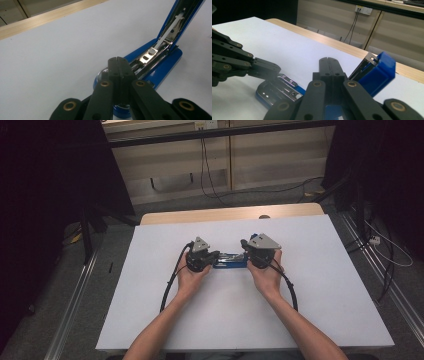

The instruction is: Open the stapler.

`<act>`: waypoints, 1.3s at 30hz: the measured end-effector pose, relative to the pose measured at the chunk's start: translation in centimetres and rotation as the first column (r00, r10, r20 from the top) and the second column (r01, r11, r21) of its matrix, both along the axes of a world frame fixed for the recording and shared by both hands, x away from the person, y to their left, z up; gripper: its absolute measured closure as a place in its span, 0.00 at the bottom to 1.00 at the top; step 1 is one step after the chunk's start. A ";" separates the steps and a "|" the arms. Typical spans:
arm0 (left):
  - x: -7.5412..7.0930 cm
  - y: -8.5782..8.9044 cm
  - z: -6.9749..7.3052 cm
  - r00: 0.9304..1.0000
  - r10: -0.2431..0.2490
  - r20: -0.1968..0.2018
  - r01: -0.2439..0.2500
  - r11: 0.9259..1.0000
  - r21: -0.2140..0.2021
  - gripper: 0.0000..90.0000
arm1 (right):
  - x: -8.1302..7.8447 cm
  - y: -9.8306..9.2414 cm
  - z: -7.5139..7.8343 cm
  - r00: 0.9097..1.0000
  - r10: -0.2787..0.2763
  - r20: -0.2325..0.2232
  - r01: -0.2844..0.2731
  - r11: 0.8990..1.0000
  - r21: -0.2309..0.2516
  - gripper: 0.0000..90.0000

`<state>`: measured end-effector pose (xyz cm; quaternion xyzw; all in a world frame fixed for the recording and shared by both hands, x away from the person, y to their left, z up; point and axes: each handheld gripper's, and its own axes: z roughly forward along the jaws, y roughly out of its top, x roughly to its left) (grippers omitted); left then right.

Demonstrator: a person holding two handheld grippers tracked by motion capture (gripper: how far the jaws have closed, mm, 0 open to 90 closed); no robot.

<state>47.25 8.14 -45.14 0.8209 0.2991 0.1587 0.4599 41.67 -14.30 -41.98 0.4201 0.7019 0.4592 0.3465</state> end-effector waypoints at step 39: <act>0.0 0.0 0.0 1.000 0.002 -0.005 -0.002 1.000 -0.002 1.00 | -0.8 -4.7 -1.3 0.997 -0.046 -0.058 0.046 0.999 -0.007 1.00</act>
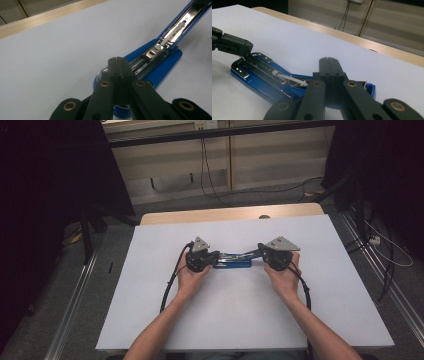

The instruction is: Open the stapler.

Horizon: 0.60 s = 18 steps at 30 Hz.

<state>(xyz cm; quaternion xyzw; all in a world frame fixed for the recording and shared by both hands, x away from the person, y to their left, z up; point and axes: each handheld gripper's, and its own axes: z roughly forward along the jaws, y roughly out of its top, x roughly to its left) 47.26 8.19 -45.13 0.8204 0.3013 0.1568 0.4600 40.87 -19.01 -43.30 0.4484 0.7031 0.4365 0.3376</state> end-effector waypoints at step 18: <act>0.0 0.0 0.0 1.000 0.011 -0.013 -0.011 1.000 -0.010 1.00 | -0.1 -0.9 -1.2 0.998 -0.020 -0.054 0.019 1.000 -0.015 1.00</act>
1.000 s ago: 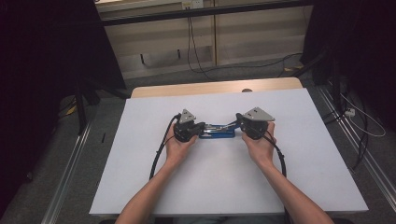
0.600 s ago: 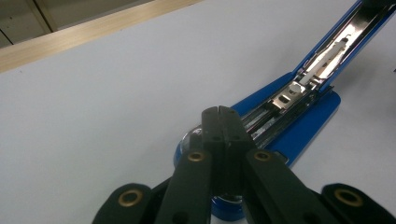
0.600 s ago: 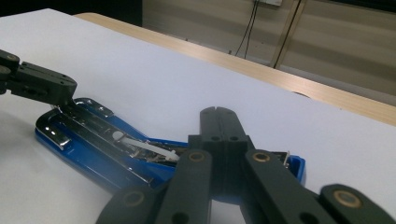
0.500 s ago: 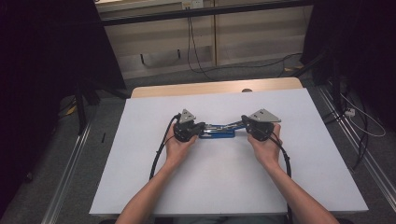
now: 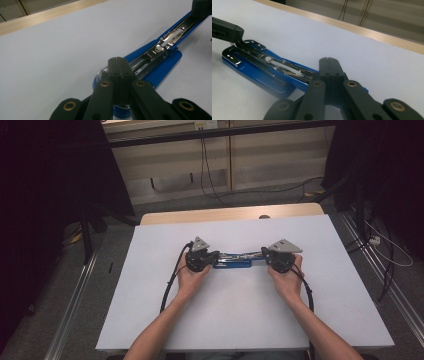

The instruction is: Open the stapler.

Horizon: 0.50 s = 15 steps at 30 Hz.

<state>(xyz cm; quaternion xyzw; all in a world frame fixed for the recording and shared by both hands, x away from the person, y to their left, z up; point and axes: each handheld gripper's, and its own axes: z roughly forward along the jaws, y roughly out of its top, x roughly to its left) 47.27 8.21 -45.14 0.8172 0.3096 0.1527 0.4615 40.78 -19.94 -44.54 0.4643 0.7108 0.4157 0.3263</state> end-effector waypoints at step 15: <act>0.0 0.0 0.1 1.000 0.006 -0.016 -0.006 1.000 -0.013 1.00 | 0.2 -0.6 -0.3 1.000 0.007 -0.013 -0.006 0.999 0.041 1.00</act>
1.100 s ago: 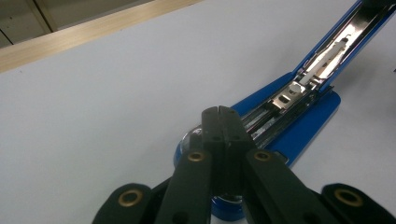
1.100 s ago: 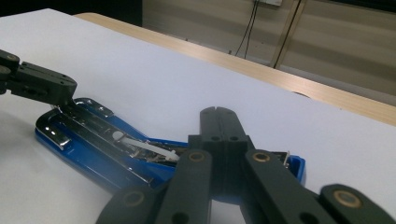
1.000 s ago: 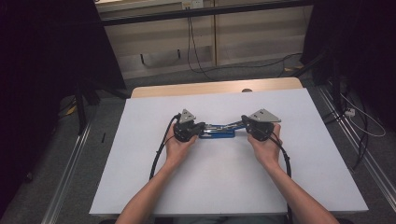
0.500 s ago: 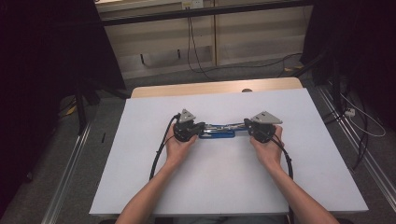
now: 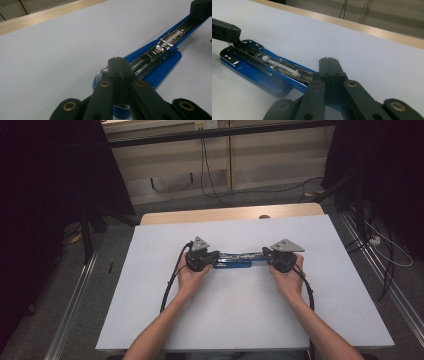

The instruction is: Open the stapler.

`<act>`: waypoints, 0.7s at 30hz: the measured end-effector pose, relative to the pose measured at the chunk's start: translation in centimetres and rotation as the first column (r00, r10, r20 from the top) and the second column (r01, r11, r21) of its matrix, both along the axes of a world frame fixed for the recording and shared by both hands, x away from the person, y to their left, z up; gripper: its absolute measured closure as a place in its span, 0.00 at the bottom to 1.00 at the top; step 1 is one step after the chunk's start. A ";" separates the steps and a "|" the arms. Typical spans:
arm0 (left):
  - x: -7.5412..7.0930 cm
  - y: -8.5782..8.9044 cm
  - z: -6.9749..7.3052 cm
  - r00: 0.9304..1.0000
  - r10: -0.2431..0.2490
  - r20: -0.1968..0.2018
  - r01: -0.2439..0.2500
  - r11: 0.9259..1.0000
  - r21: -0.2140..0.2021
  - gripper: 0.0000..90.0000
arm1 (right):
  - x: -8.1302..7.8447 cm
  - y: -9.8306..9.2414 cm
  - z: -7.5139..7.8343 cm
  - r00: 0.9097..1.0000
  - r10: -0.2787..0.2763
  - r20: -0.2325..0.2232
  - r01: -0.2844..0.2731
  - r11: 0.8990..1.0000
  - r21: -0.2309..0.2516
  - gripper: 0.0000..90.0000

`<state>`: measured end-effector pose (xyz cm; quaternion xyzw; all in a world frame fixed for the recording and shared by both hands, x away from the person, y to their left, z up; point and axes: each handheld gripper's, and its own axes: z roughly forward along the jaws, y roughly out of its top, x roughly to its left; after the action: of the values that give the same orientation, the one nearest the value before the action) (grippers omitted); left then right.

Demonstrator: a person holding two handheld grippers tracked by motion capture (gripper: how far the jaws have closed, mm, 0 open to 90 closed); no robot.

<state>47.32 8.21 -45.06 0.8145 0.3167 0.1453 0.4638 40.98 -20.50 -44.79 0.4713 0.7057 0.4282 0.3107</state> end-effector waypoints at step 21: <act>-0.4 0.2 1.3 0.999 -0.012 0.031 0.013 0.998 -0.056 0.93 | -0.2 -0.4 0.6 0.997 0.055 0.050 -0.059 0.995 0.077 0.89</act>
<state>46.90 8.43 -43.79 0.8008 0.3084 0.1460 0.4922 40.78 -20.88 -44.18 0.4523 0.6938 0.4756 0.2963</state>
